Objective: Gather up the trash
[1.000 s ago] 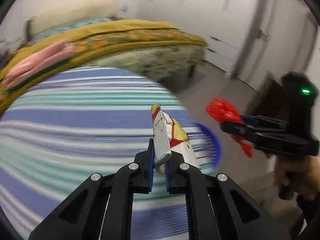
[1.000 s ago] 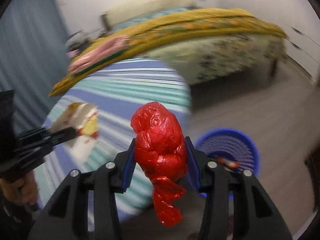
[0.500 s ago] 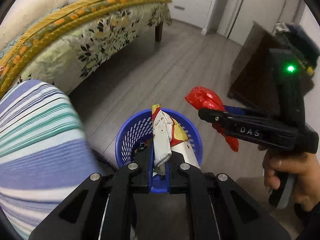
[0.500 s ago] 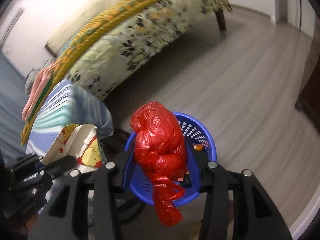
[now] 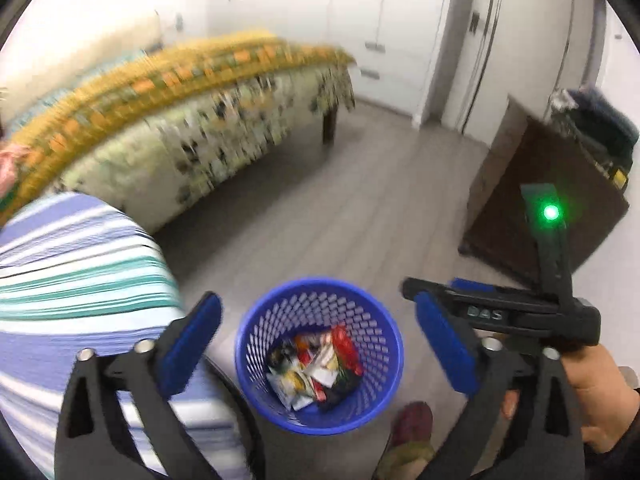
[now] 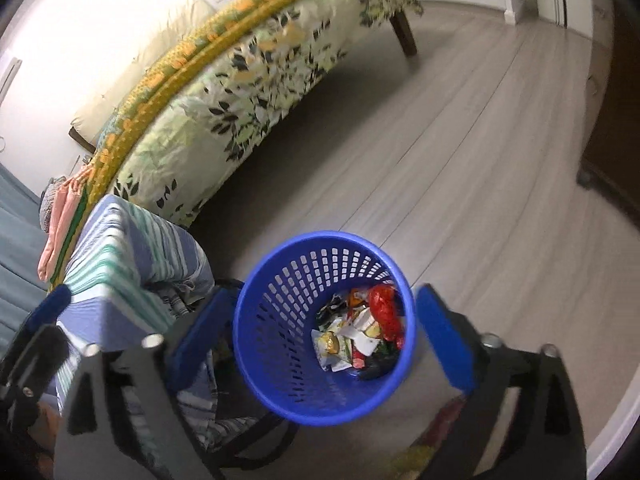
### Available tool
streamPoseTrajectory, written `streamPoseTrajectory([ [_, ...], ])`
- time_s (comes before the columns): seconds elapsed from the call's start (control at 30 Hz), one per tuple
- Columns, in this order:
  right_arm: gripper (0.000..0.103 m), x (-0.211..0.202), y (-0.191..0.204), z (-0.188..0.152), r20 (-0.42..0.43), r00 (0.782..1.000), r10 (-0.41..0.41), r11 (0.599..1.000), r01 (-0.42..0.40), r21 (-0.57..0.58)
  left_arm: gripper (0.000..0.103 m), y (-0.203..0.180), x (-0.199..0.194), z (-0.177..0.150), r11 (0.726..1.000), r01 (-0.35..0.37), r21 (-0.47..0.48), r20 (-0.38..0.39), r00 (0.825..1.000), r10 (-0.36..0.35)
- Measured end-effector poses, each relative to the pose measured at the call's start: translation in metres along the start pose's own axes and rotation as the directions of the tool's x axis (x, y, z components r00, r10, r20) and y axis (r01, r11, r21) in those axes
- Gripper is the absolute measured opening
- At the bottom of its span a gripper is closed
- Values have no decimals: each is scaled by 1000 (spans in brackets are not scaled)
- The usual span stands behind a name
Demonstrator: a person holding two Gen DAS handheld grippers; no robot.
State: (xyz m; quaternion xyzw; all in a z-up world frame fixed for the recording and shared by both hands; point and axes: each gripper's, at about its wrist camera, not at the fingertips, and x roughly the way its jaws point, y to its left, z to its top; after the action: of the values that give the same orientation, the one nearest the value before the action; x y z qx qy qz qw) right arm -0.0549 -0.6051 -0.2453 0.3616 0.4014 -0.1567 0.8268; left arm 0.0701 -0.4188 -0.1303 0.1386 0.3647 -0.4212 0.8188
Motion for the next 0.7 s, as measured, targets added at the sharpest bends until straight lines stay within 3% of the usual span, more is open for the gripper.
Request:
streamPoseTrajectory([
  [0.07,98,-25,6,-10,29,999,-13,1000,14,-19,98,-3,-28,-9,1000,15,-20,32,999,-15],
  [0.17,98,-59,16,-29,54,998,-16,998,19,-57,98,-9,-50,-23,999,28,-37,16,1000,-27],
  [0.3,98,-109,41,-62,99,994,-50,983,67,-173,98,-21,-74,-46,1000,-15,-7,26,1000,15],
  [0.4,98,-145,52,-82,183,979,-88,975,122,-184,98,-31,-91,-57,997,-73,20,52,996,72],
  [0.47,98,-149,54,-86,153,980,-125,970,153,-190,98,-35,-102,-59,994,-108,5,66,992,108],
  [0.53,98,-153,54,-89,174,978,-117,962,155,-224,98,-32,-105,-59,997,-71,-40,26,997,72],
  [0.6,98,-157,57,-94,189,969,-157,945,203,-255,98,-31,-105,-61,997,-63,-54,-10,998,62],
  [0.7,98,-159,58,-101,158,970,-183,942,219,-255,98,-33,-102,-64,994,-106,-33,-58,993,104],
])
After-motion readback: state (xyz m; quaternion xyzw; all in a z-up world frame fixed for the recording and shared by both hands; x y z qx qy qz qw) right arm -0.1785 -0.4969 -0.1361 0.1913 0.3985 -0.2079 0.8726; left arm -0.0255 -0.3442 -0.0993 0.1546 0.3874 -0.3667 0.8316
